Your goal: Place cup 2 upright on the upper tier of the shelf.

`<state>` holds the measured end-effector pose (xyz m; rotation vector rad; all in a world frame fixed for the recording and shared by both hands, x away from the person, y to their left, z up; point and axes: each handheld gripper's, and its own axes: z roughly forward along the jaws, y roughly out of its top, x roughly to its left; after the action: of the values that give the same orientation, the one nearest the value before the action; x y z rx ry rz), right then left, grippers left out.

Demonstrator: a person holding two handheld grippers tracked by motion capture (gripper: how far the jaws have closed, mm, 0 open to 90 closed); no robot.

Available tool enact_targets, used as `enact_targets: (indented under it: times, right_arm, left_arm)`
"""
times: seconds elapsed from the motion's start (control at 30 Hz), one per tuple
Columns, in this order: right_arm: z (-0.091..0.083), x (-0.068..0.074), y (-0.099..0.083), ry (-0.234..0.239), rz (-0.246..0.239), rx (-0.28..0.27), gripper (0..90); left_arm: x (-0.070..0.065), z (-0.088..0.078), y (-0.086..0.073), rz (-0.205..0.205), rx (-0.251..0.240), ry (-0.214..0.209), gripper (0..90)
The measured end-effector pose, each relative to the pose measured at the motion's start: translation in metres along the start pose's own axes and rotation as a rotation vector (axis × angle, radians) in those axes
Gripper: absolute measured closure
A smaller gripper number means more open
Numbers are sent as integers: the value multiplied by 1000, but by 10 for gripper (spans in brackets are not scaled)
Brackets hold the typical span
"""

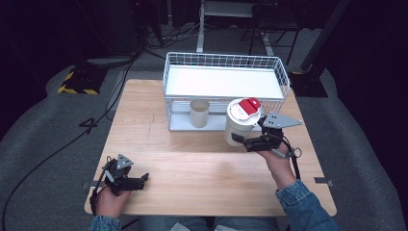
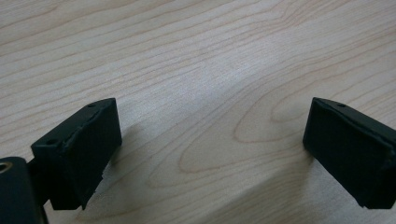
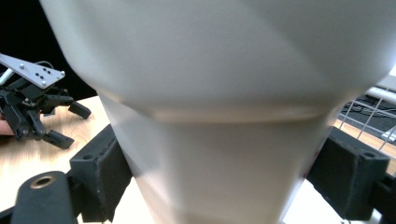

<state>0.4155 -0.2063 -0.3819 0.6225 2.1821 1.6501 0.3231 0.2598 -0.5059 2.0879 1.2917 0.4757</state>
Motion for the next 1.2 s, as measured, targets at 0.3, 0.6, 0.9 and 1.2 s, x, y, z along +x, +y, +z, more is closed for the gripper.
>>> enact_targets:
  times: [0.3, 0.6, 0.9, 1.2]
  right_arm:
    - [-3, -3, 22, 0, -18, -6, 155]
    - [-6, -6, 46, -15, -38, -19, 155]
    - [-7, -13, 68, -34, -40, -30, 154]
    - [-7, -21, 85, -46, -20, -34, 154]
  left_arm:
    - [0, 0, 0, 0, 1, 0, 49]
    - [0, 1, 1, -3, 4, -3, 41]
    - [0, 1, 2, 0, 3, -2, 39]
    - [0, 3, 3, -3, 7, -5, 35]
